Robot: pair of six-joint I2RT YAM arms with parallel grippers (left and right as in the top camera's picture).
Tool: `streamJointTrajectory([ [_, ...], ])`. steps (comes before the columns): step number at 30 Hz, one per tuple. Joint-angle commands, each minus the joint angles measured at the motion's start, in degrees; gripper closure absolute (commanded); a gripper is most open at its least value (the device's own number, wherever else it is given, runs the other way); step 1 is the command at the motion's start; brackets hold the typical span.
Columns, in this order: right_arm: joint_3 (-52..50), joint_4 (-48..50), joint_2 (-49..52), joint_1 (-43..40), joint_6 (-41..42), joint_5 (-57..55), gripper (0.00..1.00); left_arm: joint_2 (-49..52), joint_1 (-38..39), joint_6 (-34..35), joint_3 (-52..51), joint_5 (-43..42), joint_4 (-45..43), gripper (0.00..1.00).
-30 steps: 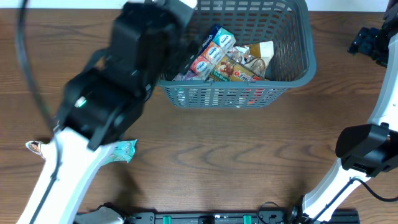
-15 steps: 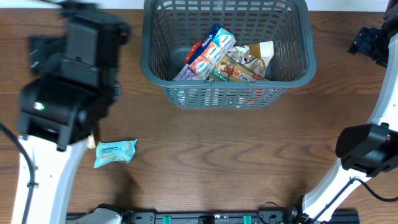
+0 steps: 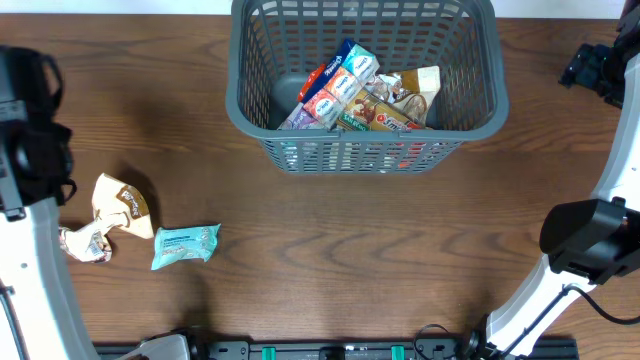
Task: Pack container
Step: 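Open the left gripper and withdraw it to the left, then lower the left gripper onto the Pantree rice bag and grasp it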
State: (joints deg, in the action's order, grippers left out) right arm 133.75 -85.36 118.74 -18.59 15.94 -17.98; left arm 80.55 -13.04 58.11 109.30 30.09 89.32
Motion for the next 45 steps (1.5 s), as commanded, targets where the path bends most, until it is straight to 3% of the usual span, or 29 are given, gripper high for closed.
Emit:
streamJointTrajectory([
  [1,-0.07,0.11,0.44,-0.5,0.74,-0.57,0.01,0.72,-1.42,12.07,-1.62,-7.82,-1.16,0.01],
  [7,-0.07,0.13,0.44,-0.5,0.74,-0.57,0.01,2.62,-1.79,12.11,-2.47,-8.98,-0.15,0.01],
  [14,-0.07,0.13,0.44,-0.5,0.74,-0.57,0.01,7.89,-5.97,28.28,-8.39,-10.71,0.17,0.01],
  [20,-0.07,0.11,0.44,-0.5,0.74,-0.57,0.01,14.47,-10.25,35.3,-13.29,-15.91,-2.14,0.01],
  [23,-0.07,0.13,0.44,-0.5,0.74,-0.57,0.01,17.42,-13.09,33.94,-15.32,-21.51,-6.25,0.01],
  [27,-0.07,0.13,0.44,-0.5,0.74,-0.57,0.01,20.65,-16.85,25.59,-16.17,-25.33,-11.91,0.01],
  [35,-0.07,0.13,0.44,-0.5,0.74,-0.57,0.01,22.34,-20.59,25.18,-17.25,-27.82,-13.79,0.01],
  [45,-0.07,0.11,0.44,-0.5,0.74,-0.57,0.01,22.34,-20.7,22.53,-29.94,-31.1,-25.57,0.01],
])
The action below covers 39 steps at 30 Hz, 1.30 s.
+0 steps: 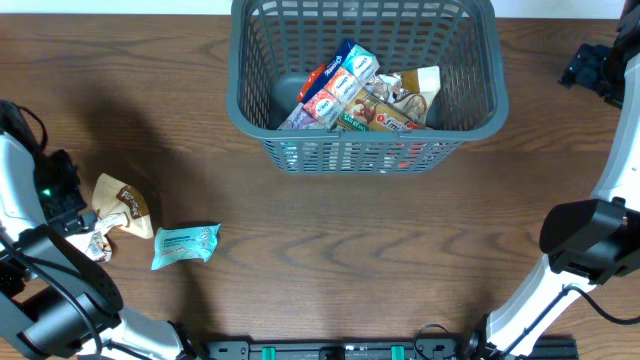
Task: Pack container
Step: 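Lower the left gripper onto the Pantree rice bag and grasp it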
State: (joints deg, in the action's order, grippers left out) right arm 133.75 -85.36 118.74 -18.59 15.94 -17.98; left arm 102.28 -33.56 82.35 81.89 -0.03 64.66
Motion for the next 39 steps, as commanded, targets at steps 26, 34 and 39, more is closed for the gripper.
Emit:
streamJointTrajectory([
  [26,-0.07,0.13,0.44,-0.5,0.74,-0.57,0.01,0.61,-0.28,-5.2,-19.34,-0.44,-17.38,0.11],
  [34,-0.07,0.11,0.44,-0.5,0.74,-0.57,0.01,0.61,-0.28,-5.22,-21.42,0.98,-19.04,0.12],
  [39,-0.07,0.11,0.44,-0.5,0.74,-0.57,0.01,0.61,-0.28,-5.4,-22.32,1.46,-19.76,0.26],
])
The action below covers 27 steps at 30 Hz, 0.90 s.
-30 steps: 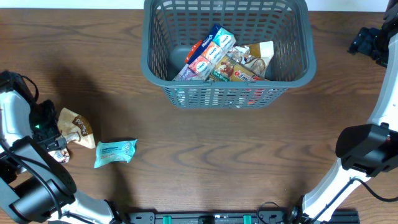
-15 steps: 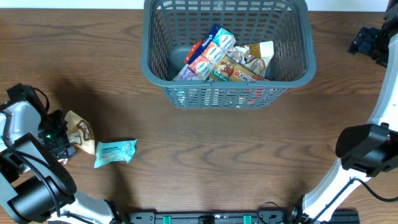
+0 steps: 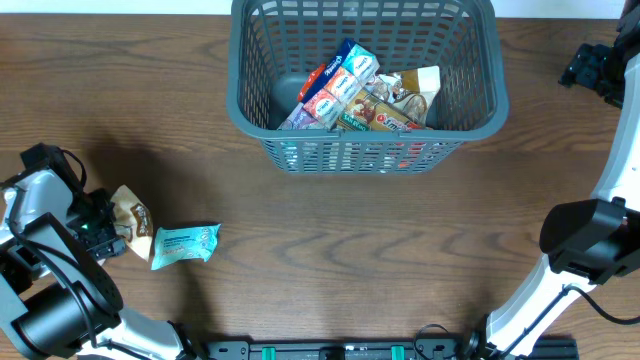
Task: Pack container
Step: 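Lower the left gripper onto the Pantree rice bag and grasp it, then lift the rice bag and carry it into the basket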
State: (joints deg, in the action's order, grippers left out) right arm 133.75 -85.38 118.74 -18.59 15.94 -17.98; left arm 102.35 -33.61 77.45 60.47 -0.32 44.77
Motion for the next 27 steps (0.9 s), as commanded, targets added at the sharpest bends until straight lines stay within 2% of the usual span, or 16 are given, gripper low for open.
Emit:
streamJointTrajectory([
  [1,-0.07,0.13,0.44,-0.5,0.74,-0.57,0.01,0.55,-0.24,-0.48,-1.01,2.32,0.07,0.29],
  [3,-0.07,0.15,0.44,-0.5,0.74,-0.57,0.01,0.55,-0.24,-0.52,-1.01,2.97,0.09,0.31],
  [5,-0.07,0.15,0.44,-0.5,0.74,-0.57,0.01,0.55,-0.24,-0.52,-1.01,3.56,0.07,0.39],
  [6,-0.07,0.13,0.44,-0.5,0.74,-0.57,0.01,0.55,-0.24,-0.52,-1.03,3.78,0.09,0.49],
  [9,-0.07,0.15,0.44,-0.5,0.74,-0.57,0.01,0.55,-0.24,-0.52,-1.01,3.8,0.13,0.94],
  [18,-0.07,0.13,0.44,-0.5,0.74,-0.57,0.01,0.5,-0.17,-1.01,-0.96,3.39,1.01,0.94],
  [27,-0.07,0.13,0.44,-0.5,0.74,-0.57,0.01,-4.83,3.85,-13.68,3.34,0.76,1.44,0.94],
])
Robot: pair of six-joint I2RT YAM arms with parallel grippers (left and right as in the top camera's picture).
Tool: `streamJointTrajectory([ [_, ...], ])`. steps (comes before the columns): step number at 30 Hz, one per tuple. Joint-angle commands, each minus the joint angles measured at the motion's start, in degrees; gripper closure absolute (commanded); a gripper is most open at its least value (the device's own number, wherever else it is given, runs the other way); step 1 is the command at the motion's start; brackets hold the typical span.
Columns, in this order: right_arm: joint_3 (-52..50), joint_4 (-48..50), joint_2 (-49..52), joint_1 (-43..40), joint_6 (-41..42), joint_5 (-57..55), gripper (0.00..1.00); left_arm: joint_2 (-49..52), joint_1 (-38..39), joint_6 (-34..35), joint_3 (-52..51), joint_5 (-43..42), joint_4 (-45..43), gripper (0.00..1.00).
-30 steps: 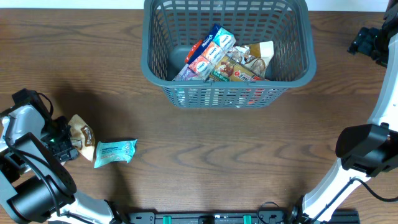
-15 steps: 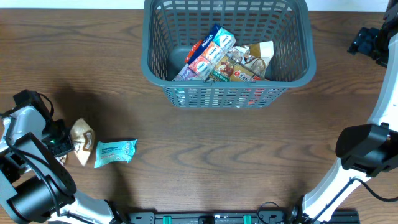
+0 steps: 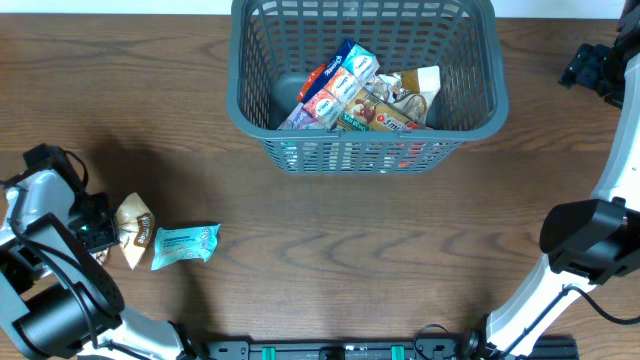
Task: Pack container
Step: 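Lift the rice bag and carry it into the basket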
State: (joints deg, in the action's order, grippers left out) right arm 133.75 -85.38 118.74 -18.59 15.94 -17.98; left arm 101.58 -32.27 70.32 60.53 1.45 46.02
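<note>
A grey mesh basket (image 3: 240, 105) stands at the back centre, holding several snack packets (image 3: 355, 90). On the table at the front left lie a tan and brown snack packet (image 3: 135, 230) and a teal packet (image 3: 185, 243). My left gripper (image 3: 108, 230) is at the tan packet's left end and appears shut on it; the packet looks pinched and narrow. The fingers themselves are hidden under the wrist. My right gripper (image 3: 590, 68) hangs at the far right back edge, away from everything, its jaws too dark to read.
A crumpled white and red packet (image 3: 97, 256) peeks out from under the left arm, just below the tan one. The right arm's base (image 3: 585, 240) sits at the right edge. Bare wooden table (image 3: 350, 250) lies between the basket and the front edge.
The left gripper stays at the tan packet. The packet has turned and drawn in narrower, its right end now pointing down toward the teal packet. The right arm has not moved.
The left arm was first at the far left edge, with the tan, white and teal packets lying free. It then stood closer beside the tan packet, then over its left end. Now the packet is pinched and turned in its grip.
</note>
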Motion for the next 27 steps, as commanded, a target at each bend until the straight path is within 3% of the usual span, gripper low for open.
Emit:
streamJointTrajectory([
  [1,-0.07,0.13,0.44,-0.5,0.74,-0.57,0.01,-5.14,3.39,-7.74,3.93,-1.01,0.17,0.94],
  [8,-0.07,0.15,0.44,-0.5,0.74,-0.57,0.01,-16.81,15.63,-24.06,17.0,-2.58,0.17,0.94],
  [12,-0.07,0.15,0.44,-0.5,0.74,-0.57,0.01,-21.59,24.63,-29.31,28.02,-1.9,-0.96,0.94],
  [18,-0.07,0.15,0.44,-0.5,0.74,-0.57,0.01,-23.23,35.78,-29.59,38.56,-0.48,-10.1,0.94],
  [27,-0.07,0.15,0.44,-0.5,0.74,-0.57,0.01,-18.73,50.66,-29.59,39.34,-0.59,-23.65,0.94],
])
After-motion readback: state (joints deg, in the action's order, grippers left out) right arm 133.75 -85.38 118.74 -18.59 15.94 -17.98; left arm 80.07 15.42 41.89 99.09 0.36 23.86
